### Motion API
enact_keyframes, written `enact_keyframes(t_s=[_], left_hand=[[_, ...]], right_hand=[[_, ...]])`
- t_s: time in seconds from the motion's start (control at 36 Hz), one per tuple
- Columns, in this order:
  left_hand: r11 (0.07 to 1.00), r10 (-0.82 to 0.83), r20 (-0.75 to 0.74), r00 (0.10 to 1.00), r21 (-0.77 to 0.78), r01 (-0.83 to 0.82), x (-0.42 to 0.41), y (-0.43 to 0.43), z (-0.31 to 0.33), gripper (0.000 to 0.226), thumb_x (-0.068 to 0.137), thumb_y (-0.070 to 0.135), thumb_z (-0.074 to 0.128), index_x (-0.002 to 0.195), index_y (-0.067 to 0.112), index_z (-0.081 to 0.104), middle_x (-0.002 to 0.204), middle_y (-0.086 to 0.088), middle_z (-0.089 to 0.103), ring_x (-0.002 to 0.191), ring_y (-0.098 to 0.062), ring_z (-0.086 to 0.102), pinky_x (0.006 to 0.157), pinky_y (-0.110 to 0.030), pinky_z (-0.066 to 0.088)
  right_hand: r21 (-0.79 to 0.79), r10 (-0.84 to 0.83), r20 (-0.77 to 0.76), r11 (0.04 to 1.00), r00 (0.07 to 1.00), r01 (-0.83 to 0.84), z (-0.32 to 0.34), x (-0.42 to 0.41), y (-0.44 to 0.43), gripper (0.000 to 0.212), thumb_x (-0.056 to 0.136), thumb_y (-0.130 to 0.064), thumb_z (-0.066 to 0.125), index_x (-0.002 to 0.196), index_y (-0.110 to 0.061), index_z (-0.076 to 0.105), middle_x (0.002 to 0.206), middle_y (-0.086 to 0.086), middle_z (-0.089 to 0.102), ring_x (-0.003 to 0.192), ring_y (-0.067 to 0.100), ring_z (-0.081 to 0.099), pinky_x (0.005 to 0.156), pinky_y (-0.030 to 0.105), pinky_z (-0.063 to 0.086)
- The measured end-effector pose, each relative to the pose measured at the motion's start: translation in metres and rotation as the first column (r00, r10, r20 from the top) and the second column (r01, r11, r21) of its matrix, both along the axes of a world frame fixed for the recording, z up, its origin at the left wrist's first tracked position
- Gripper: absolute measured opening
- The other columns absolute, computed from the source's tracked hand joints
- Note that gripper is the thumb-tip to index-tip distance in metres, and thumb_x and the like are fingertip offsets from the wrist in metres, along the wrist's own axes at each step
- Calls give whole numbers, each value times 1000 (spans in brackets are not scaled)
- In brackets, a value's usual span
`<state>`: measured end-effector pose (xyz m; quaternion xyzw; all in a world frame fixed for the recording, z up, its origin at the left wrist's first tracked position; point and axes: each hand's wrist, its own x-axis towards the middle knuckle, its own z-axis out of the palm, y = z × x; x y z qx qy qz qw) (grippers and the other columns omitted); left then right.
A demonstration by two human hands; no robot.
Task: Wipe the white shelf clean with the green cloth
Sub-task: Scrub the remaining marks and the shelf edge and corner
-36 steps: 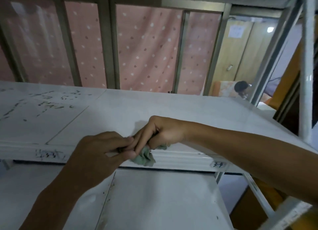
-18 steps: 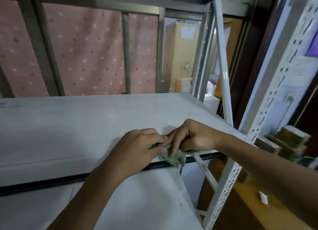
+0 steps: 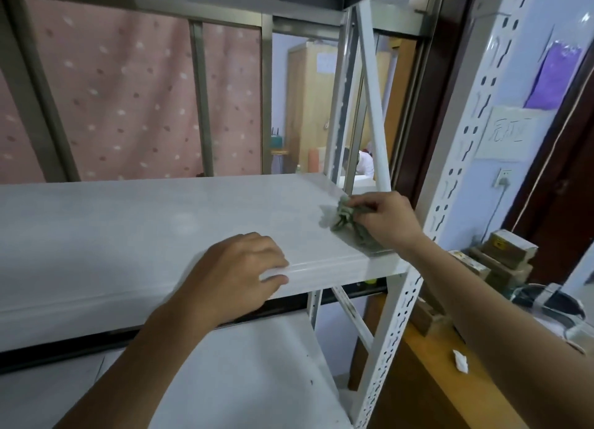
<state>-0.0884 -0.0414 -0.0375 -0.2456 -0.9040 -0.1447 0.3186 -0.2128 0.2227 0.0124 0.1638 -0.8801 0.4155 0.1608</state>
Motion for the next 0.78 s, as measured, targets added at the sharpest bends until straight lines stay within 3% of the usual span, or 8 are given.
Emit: enact_keyframes(t_s=[0.14,0.22,0.39,0.5,0.58,0.67,0.78], left_hand=[[1000,11,-39,999,-8,-12,3,-18,1,25,86,48,68,88,27,82,92,16,76,85,-8,68,72,-23,57],[999,9,-36,999,44,-8,3,-21,-1,31,87,54,64,88,28,82,92,19,76,87,-3,66,72,-25,58],[994,-8,-54,999,106,14,0,-20,-3,30,87,52,67,85,26,81,90,19,75,86,-3,67,71,-28,57],[992,-28,-82,996,121,38,-2,-20,-4,27,88,47,71,80,23,80,86,15,74,80,-8,70,65,-30,58],[989,-50,-74,996,138,60,-4,-21,-4,27,89,44,73,78,20,79,83,11,74,78,-12,71,63,-32,58],[989,-53,-57,997,136,60,-4,-22,-4,29,90,43,73,75,18,76,79,9,72,77,-16,70,63,-33,57],[991,-35,-37,999,126,39,-3,-22,-5,35,90,48,69,69,21,69,74,10,67,77,-14,69,62,-34,54]], right_hand=[[264,-179,40,951,983,162,-1,-60,-32,32,89,-7,53,112,-13,73,115,6,69,102,26,61,82,26,47],[362,-241,91,912,966,193,-4,-92,-45,28,92,-11,47,112,-12,68,111,10,67,89,24,54,76,30,46],[507,-320,200,842,926,182,5,-138,-58,33,97,-17,44,126,-7,55,113,11,59,88,25,53,63,28,40],[523,-295,197,838,935,154,4,-164,-75,36,96,-15,44,129,-5,55,126,16,59,109,31,59,77,32,46],[517,-255,184,847,949,127,5,-178,-85,34,94,-15,47,126,-5,58,125,15,62,110,31,60,82,31,46],[515,-215,176,852,961,96,6,-191,-88,38,93,-16,49,129,-8,60,132,15,60,119,32,57,97,34,46],[517,-126,176,856,976,17,5,-206,-89,42,93,-16,49,133,-19,61,140,11,57,126,31,52,106,36,41]])
